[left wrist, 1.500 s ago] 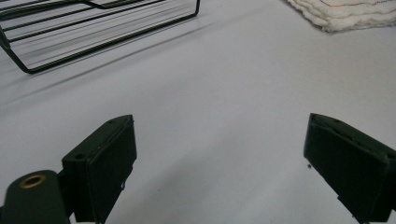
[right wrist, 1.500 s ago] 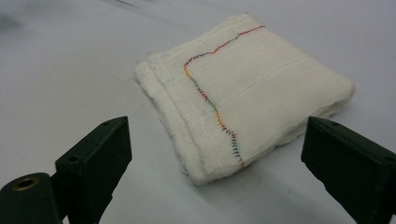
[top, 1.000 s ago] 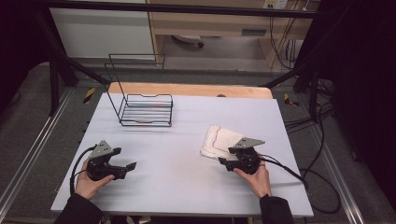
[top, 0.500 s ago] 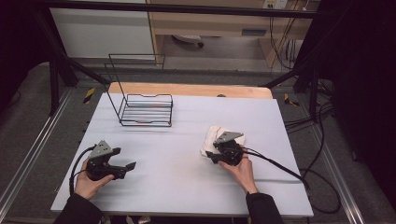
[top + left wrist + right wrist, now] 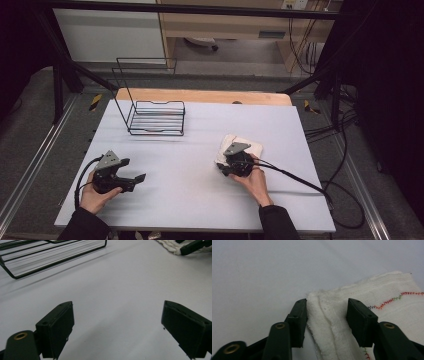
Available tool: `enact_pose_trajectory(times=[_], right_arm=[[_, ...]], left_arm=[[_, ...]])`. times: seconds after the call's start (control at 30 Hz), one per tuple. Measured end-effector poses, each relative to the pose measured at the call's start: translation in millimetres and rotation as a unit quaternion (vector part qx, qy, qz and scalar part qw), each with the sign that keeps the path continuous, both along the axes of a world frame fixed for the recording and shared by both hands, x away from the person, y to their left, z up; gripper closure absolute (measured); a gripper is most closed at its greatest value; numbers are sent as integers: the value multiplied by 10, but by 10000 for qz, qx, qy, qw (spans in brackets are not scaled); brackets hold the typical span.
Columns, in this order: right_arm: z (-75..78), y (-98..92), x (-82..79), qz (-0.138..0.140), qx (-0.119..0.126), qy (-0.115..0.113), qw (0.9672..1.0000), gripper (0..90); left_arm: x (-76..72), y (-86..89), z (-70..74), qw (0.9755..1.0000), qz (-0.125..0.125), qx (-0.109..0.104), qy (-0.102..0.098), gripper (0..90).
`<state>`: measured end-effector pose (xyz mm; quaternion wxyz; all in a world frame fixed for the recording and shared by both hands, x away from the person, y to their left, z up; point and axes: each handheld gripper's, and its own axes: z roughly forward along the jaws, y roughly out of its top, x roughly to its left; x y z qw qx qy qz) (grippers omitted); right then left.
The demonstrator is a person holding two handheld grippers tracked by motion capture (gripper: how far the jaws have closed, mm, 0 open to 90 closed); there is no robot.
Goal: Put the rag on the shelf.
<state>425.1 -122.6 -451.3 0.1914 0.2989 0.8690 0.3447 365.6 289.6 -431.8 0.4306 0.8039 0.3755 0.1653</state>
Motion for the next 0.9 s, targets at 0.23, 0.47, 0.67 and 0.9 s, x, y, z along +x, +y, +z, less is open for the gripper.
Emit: enact_pose_trajectory(times=[0.23, 0.47, 0.67, 0.9], right_arm=[[10, 9, 11, 18, -230, -138, 9996, 628], [31, 19, 36, 9, -462, -207, 9987, 750], [47, 2, 55, -131, -318, -96, 9994, 785], [105, -10, 25, -149, -104, -125, 9998, 797]], left_arm=[[-2, -2, -2, 10000, 6, -10, 16, 114], [0, 1, -3, 10000, 9, -16, 28, 115], [1, 5, -3, 10000, 2, -9, 25, 117], [3, 10, -1, 10000, 11, -9, 26, 118]])
